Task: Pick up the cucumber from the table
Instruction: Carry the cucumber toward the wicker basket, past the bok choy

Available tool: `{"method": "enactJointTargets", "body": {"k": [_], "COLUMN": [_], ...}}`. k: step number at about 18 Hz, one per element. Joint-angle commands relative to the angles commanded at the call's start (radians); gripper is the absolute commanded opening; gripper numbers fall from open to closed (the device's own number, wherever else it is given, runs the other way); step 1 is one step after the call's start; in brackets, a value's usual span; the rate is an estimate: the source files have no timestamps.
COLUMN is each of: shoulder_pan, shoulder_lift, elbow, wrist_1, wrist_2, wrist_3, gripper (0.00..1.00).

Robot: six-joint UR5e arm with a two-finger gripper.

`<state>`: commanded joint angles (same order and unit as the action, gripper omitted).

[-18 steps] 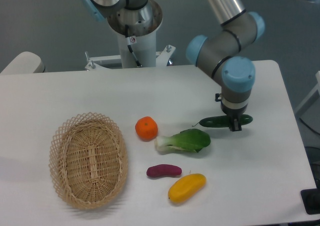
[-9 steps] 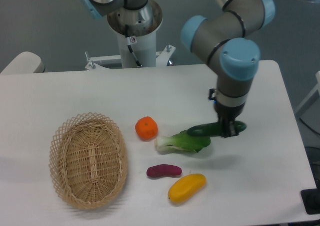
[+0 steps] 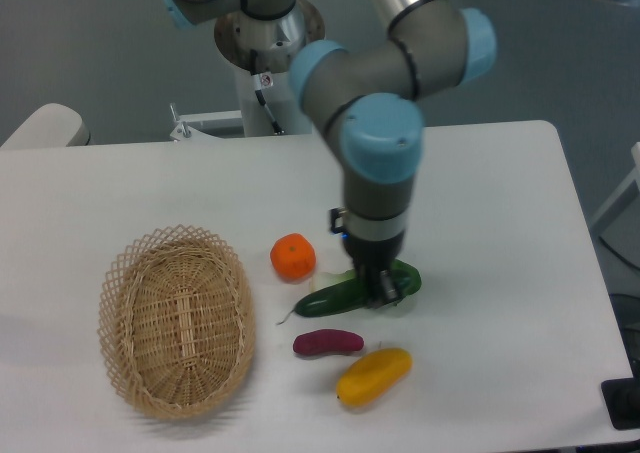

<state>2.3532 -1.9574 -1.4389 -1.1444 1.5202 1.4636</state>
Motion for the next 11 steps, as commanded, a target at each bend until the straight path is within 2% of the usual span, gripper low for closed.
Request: {"method": "enactJointTargets", "body": {"k": [5, 11], "shoulder_pan": [-0.043, -0.058], "shoulder_lift": [0.000, -0.002], "elbow": [0.006, 0.009], "wrist_1": [0.009, 0.015], "wrist_2": [-0.031, -0.032], "wrist_3": [-0.115, -0.140], "gripper": [0.31, 0.31]}}
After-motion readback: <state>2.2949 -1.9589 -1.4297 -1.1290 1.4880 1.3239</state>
